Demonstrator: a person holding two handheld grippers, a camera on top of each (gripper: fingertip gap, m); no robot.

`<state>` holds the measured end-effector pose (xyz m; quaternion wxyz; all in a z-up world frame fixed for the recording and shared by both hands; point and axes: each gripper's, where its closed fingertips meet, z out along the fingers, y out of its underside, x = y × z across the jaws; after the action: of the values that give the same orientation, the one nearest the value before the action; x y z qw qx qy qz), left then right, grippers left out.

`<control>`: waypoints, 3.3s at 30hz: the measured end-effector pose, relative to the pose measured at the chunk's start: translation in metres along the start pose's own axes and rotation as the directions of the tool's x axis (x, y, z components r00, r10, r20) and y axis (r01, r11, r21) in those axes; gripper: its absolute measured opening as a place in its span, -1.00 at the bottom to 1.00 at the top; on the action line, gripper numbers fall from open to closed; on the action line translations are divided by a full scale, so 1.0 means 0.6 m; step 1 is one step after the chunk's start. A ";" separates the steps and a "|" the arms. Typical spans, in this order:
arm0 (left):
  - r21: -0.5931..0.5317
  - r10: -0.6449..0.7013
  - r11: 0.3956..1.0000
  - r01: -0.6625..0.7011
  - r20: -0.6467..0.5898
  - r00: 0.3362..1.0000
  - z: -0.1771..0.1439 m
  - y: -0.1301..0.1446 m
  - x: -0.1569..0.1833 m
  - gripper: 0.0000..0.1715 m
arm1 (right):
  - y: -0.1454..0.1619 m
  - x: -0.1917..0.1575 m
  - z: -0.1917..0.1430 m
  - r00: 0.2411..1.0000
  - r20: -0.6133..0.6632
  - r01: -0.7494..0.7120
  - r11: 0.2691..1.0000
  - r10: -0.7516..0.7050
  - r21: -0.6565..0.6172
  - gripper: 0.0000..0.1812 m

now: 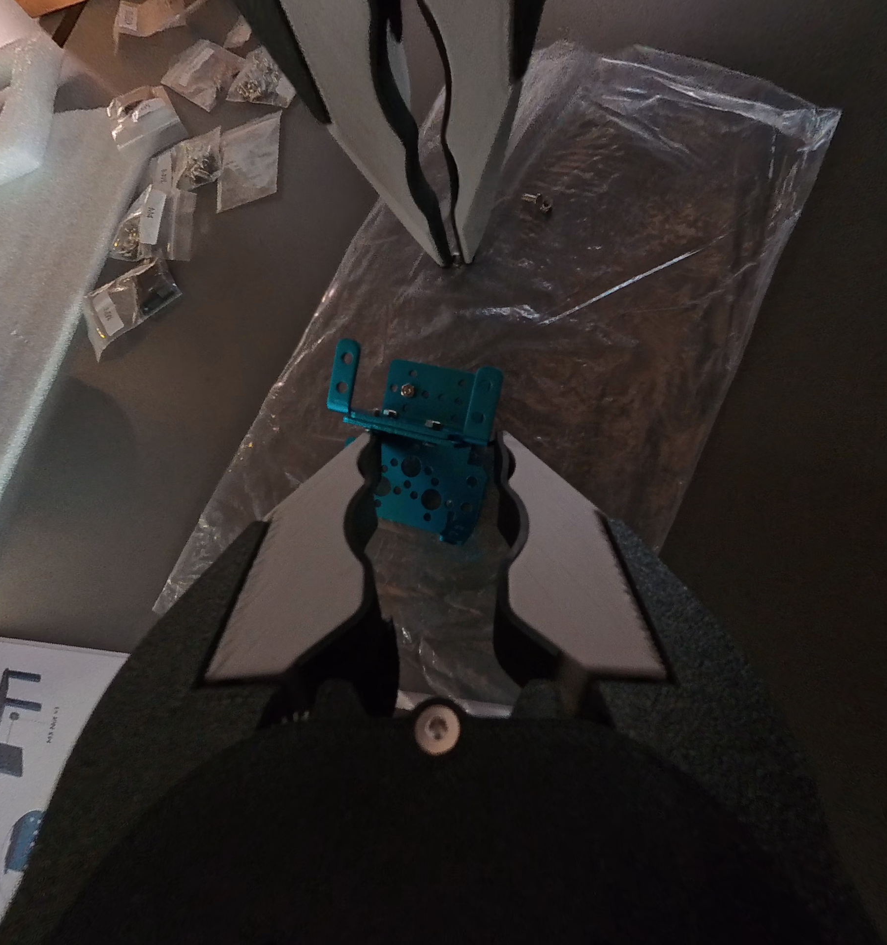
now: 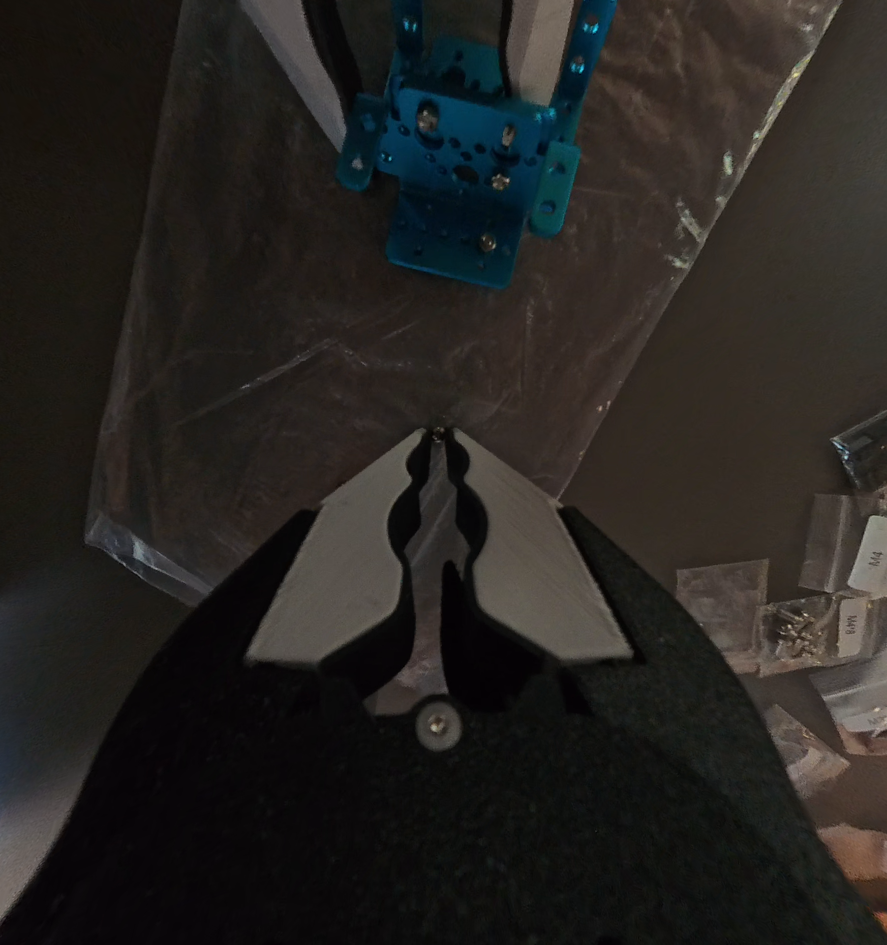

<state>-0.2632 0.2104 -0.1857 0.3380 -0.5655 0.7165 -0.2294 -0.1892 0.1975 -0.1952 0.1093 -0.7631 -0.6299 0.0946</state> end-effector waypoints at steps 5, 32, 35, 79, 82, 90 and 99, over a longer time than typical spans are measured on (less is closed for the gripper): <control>0.003 0.002 1.000 -0.002 0.005 1.000 0.000 -0.001 -0.002 -0.49 | -0.023 0.006 -0.026 0.993 0.006 -0.118 0.971 0.119 0.207 -0.95; 0.018 0.021 1.000 -0.021 0.022 1.000 0.001 -0.006 -0.001 -0.50 | -0.133 0.032 -0.022 0.807 -0.155 -0.362 0.685 0.569 0.632 -1.00; 0.020 0.021 1.000 -0.021 0.025 0.999 0.003 -0.006 -0.001 -0.50 | -0.134 0.033 -0.022 0.790 -0.210 -0.342 0.697 0.577 0.630 -1.00; 0.018 0.036 0.999 -0.036 0.031 0.999 0.008 -0.009 0.002 -0.50 | -0.132 0.026 -0.016 0.793 -0.177 -0.360 0.681 0.584 0.637 -0.97; 0.018 0.035 0.999 -0.036 0.031 0.999 0.008 -0.010 0.002 -0.50 | -0.132 0.025 -0.016 0.793 -0.183 -0.356 0.686 0.581 0.635 -0.97; 0.017 0.037 0.999 -0.038 0.034 0.999 0.008 -0.010 0.002 -0.50 | -0.132 0.023 -0.016 0.795 -0.178 -0.359 0.687 0.579 0.631 -0.98; 0.018 0.040 0.999 -0.041 0.035 0.999 0.007 -0.010 0.002 -0.50 | -0.132 0.023 -0.016 0.798 -0.180 -0.357 0.692 0.575 0.627 -0.98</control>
<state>-0.2562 0.2078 -0.1848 0.3599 -0.5517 0.7197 -0.2193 -0.2584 0.2250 -0.1632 0.4154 -0.8358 -0.3223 0.1582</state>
